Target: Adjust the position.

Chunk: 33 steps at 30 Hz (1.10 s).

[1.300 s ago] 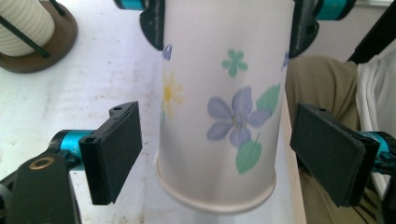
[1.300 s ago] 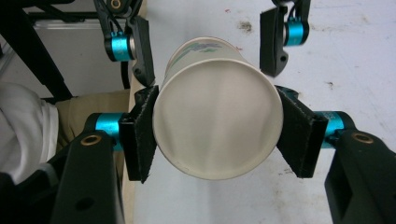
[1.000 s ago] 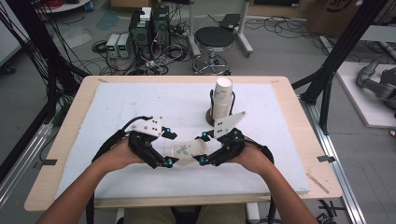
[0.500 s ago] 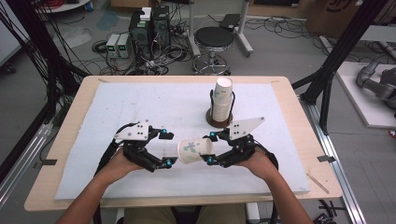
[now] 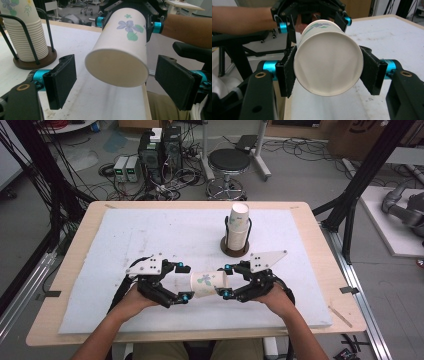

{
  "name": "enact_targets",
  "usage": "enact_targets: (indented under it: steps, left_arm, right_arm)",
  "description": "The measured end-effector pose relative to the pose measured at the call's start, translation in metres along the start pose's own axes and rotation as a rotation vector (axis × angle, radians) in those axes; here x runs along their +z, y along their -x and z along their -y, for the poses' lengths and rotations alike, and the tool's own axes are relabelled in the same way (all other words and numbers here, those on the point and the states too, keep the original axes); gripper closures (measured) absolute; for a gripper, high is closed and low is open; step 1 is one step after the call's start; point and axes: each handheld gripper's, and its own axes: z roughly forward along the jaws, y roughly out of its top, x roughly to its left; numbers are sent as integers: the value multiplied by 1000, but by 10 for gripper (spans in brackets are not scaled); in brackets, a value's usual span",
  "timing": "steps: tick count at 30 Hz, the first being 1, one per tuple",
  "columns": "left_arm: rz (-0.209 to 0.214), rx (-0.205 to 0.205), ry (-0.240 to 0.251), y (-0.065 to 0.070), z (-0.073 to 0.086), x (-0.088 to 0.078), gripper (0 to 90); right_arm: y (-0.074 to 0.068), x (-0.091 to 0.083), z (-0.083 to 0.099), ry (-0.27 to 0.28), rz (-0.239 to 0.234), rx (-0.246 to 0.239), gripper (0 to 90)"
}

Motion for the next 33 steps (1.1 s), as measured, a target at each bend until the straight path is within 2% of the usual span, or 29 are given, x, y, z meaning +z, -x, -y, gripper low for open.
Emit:
enact_targets:
  steps: [5,12,17,28,33]
  left_arm:
    - [11,4,-3,2,1,5,176]
    - [24,16,23,2,0,9,181]
    - [29,30,35,3,0,11,243]
    - [17,23,-1,1,-2,9,308]
    - [-7,27,-44,1,-8,7,317]
  right_arm:
    - [0,0,0,21,-24,6,374]
    - [1,3,0,48,-54,20,374]
    - [3,3,1,57,-62,33,375]
    - [4,4,3,15,-49,60,367]
    - [1,5,-2,-8,-6,63,271]
